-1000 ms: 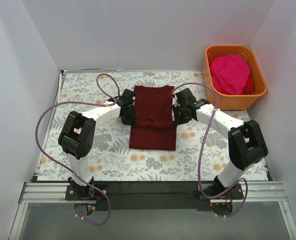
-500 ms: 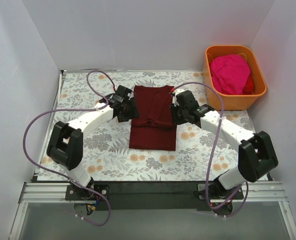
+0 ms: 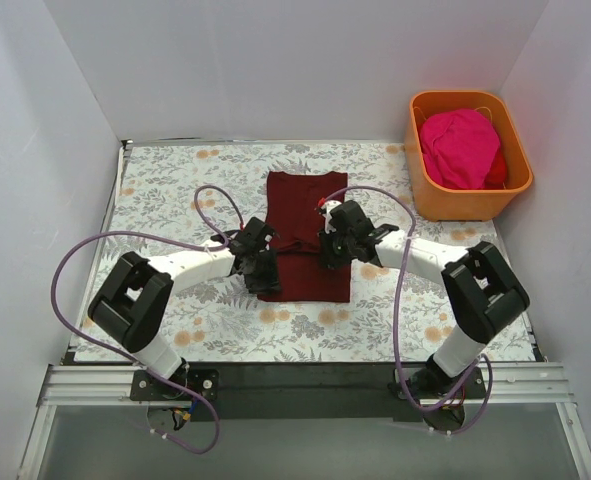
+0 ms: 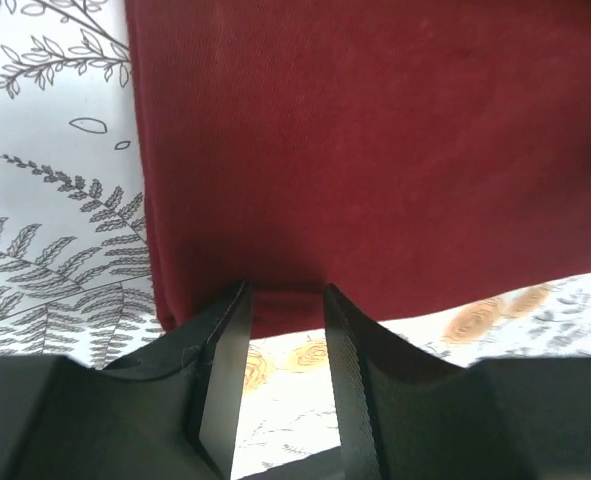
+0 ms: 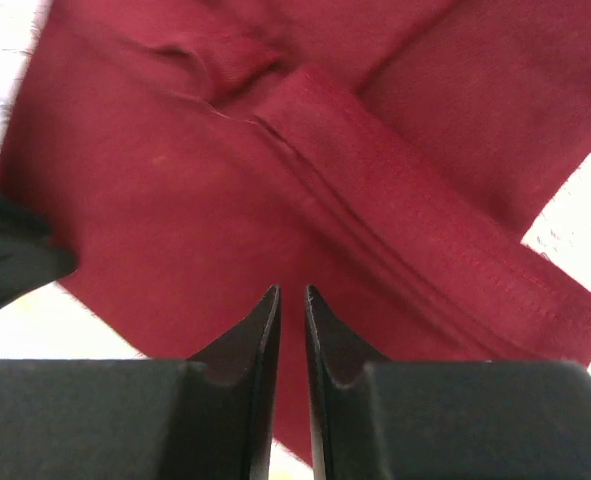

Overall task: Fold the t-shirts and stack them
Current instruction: Fold the tshirt

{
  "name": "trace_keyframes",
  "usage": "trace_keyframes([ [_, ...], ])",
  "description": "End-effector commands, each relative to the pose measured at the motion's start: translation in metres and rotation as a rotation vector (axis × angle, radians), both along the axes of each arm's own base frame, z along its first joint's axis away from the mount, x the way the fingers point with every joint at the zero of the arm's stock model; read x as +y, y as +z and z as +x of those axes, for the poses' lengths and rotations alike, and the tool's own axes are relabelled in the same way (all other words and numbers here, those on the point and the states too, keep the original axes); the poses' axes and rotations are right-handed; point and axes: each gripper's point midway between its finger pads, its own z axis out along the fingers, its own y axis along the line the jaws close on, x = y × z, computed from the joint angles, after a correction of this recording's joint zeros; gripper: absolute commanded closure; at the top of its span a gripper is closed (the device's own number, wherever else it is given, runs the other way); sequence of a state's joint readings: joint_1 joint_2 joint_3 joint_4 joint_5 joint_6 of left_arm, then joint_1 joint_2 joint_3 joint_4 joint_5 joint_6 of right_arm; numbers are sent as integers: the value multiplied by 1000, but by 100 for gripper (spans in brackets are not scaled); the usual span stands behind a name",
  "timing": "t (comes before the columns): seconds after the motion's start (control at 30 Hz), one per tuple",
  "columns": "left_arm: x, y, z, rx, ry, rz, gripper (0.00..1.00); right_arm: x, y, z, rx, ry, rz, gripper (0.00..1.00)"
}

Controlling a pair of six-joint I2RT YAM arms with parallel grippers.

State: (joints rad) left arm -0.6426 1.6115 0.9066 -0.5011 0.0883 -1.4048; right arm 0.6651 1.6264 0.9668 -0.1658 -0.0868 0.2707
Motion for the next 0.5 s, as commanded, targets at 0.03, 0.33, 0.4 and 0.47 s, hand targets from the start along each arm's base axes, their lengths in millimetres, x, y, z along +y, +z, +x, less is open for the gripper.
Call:
trace_keyframes([
  [0.03, 6, -2, -8, 21, 18, -3, 66, 20, 16, 37, -80, -18, 50, 80],
  [0.33, 15, -6, -30, 63, 19, -5, 66, 14, 42, 117, -160, -115, 87, 76],
  [0.4, 16, -7, -41, 87, 20, -16, 66, 26, 60, 106, -147, -64, 160, 73],
  [0.47, 12, -1, -49, 88, 10, -48, 65, 36, 72, 91, -141, -9, 210, 72],
])
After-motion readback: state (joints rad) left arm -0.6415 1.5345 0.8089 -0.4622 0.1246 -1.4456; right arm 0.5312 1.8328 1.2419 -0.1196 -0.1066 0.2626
